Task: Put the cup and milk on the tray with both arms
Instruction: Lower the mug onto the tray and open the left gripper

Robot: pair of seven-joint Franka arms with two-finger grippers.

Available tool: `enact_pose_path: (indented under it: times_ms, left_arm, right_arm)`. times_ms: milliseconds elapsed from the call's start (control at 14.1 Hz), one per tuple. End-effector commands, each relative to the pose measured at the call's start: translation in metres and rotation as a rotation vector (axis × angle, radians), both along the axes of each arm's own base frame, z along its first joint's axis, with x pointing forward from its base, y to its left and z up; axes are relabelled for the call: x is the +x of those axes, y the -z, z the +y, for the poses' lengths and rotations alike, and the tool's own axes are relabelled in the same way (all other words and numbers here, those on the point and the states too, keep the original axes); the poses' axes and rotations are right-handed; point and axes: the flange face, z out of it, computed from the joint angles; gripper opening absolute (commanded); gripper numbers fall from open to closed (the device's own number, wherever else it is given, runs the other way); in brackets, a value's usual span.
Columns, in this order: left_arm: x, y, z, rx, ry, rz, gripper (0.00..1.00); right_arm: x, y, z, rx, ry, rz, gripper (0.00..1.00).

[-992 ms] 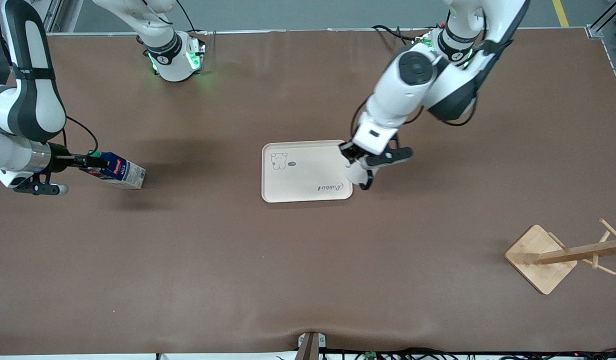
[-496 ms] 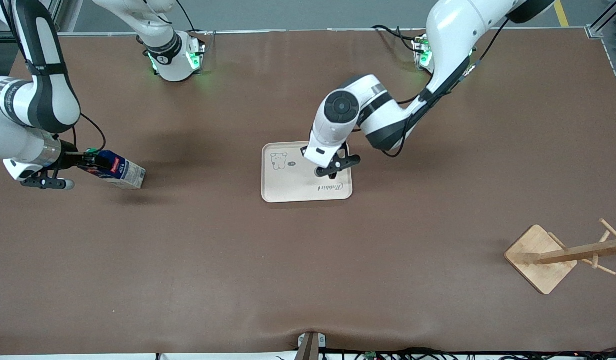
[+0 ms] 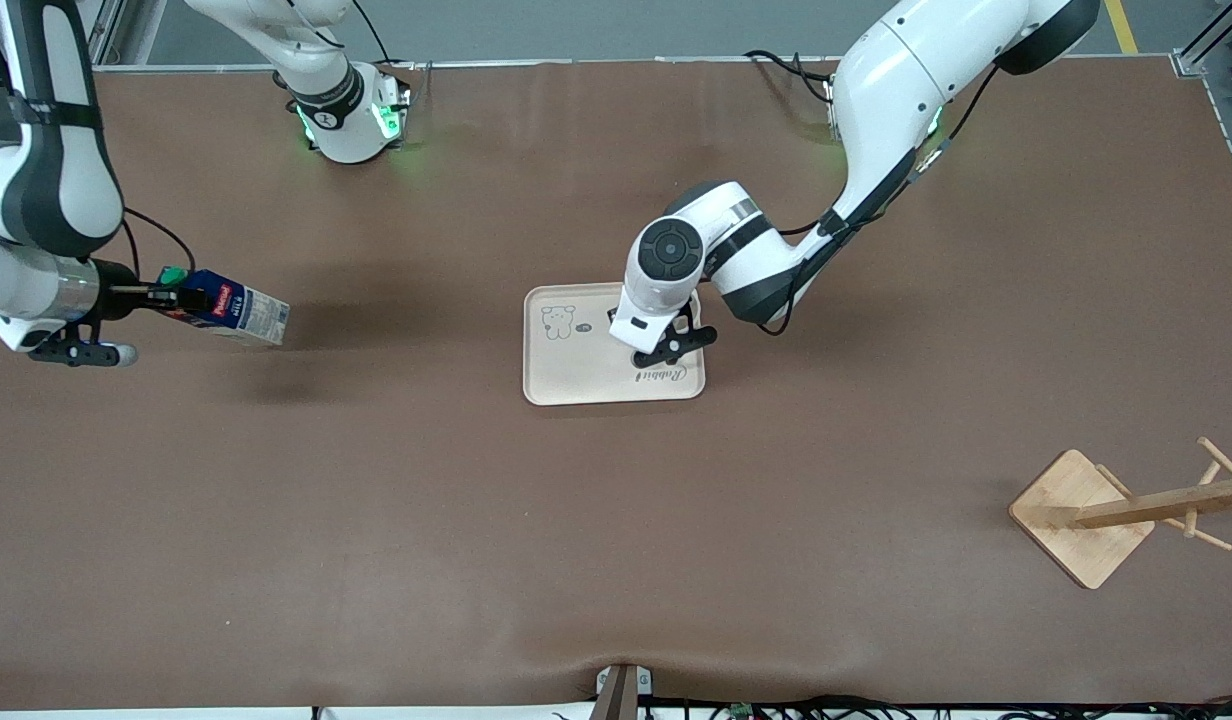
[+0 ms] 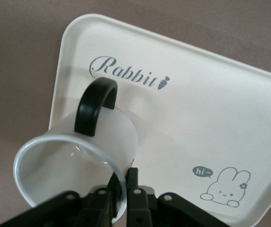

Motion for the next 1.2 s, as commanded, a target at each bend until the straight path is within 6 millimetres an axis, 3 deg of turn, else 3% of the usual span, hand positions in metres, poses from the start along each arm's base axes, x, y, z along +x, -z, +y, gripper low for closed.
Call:
enact_pose_path:
  times_ms: [0, 142, 425, 567, 708, 992, 1133]
  left_arm:
    - [0.009, -0.012, -0.003, 0.016, 0.004, -0.035, 1.0]
    - [0.019, -0.029, -0.001, 0.015, -0.003, -0.063, 1.0]
    - [0.087, -0.106, 0.042, 0.112, -0.02, -0.137, 1.0]
    - [0.115, -0.144, 0.084, 0.122, 0.022, -0.149, 1.0]
    - [0.136, -0.202, 0.144, 0.133, 0.056, -0.2, 1.0]
    - [0.145, -0.303, 0.265, 0.204, 0.208, -0.252, 1.0]
    - [0.14, -0.331, 0.305, 0.232, 0.277, -0.242, 1.0]
  right_arm:
    - [0.021, -0.036, 0.02, 0.003, -0.024, -0.02, 0.0]
    - [0.038, -0.059, 0.037, -0.008, -0.039, -0.044, 0.0]
    - [0.067, -0.1, 0.092, -0.017, -0.118, -0.067, 0.0]
    - [0.075, -0.111, 0.133, 0.022, -0.117, -0.092, 0.0]
    - [0.082, -0.115, 0.169, 0.076, -0.052, -0.098, 0.0]
    - [0.086, -0.112, 0.271, 0.056, -0.177, -0.081, 0.0]
    - [0.086, -0.105, 0.314, 0.024, -0.128, -0.059, 0.0]
